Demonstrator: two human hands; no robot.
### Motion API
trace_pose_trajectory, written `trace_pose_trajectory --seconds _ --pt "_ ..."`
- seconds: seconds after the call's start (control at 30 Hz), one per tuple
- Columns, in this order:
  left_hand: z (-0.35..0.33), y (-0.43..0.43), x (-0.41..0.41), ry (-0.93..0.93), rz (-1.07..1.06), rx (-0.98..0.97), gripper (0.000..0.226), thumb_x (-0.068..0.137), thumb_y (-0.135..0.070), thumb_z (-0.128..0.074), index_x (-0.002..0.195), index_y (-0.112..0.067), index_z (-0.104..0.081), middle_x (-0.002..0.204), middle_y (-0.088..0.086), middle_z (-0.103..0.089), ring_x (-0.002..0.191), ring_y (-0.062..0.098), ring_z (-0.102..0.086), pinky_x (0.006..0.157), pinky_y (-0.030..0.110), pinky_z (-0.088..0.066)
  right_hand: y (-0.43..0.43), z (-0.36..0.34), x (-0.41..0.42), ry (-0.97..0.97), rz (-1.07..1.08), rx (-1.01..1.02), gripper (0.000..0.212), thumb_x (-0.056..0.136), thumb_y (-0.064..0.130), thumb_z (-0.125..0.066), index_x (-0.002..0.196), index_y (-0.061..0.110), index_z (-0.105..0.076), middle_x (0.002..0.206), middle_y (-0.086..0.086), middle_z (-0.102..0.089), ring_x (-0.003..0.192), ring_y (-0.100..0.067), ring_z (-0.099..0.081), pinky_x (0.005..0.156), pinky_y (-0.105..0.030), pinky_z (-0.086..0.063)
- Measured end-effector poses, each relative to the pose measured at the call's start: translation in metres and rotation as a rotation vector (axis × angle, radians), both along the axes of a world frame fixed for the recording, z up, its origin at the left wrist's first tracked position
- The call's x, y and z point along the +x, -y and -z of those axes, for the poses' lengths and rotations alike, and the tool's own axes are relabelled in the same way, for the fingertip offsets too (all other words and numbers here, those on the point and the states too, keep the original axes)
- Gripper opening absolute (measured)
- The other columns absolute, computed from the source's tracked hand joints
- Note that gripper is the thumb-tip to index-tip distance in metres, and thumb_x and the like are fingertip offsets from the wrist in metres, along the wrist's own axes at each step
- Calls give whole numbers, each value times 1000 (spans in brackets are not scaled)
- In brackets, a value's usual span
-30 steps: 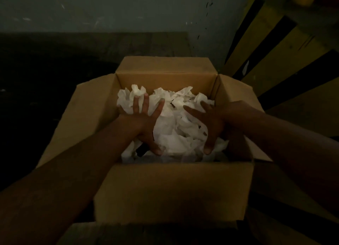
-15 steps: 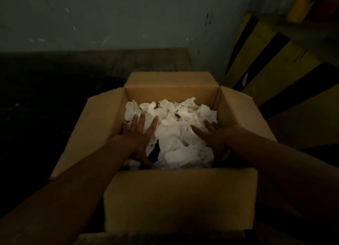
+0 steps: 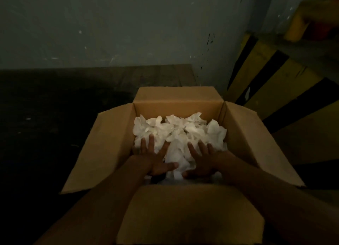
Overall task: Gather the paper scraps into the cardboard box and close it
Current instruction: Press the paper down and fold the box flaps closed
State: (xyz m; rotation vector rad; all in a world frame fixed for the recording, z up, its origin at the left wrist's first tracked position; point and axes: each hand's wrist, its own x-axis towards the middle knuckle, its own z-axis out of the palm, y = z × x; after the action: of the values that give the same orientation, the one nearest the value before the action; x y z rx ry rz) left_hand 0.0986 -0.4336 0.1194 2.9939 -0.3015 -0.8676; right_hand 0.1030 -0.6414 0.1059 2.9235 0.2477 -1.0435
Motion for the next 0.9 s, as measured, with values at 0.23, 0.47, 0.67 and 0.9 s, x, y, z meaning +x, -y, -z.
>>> trace_pose_trajectory --seconds 0.23,0.47,0.67,0.9 --pt "-22 4 42 270 -32 -117 88 80 -80 -23 141 -41 27 152 3 34 139 31 30 110 57 12 8 -68 45 107 -7 39 125 65 86 -50 140 33 35 151 -3 38 142 -35 25 113 -59 3" --pt "24 9 45 144 -22 -65 70 86 -73 -12 138 -48 28 150 4 36 140 32 28 110 60 8 16 3 61 218 -100 37 128 50 99 -36 138 38 34 156 0 29 144 -37 15 111 -65 -1" --pt "1 10 47 238 -42 -86 73 86 -73 -16 141 -45 23 154 4 30 142 30 24 112 60 6 15 -23 64 172 -31 107 126 58 91 -48 142 37 29 156 0 29 145 -35 16 113 -63 -2" --pt "-53 20 21 285 -48 -232 68 88 -72 -9 141 -45 24 152 2 33 140 27 29 110 57 17 30 -90 30 415 146 272 99 81 72 -48 152 24 1 161 -6 -3 147 -27 -11 115 -46 -18"
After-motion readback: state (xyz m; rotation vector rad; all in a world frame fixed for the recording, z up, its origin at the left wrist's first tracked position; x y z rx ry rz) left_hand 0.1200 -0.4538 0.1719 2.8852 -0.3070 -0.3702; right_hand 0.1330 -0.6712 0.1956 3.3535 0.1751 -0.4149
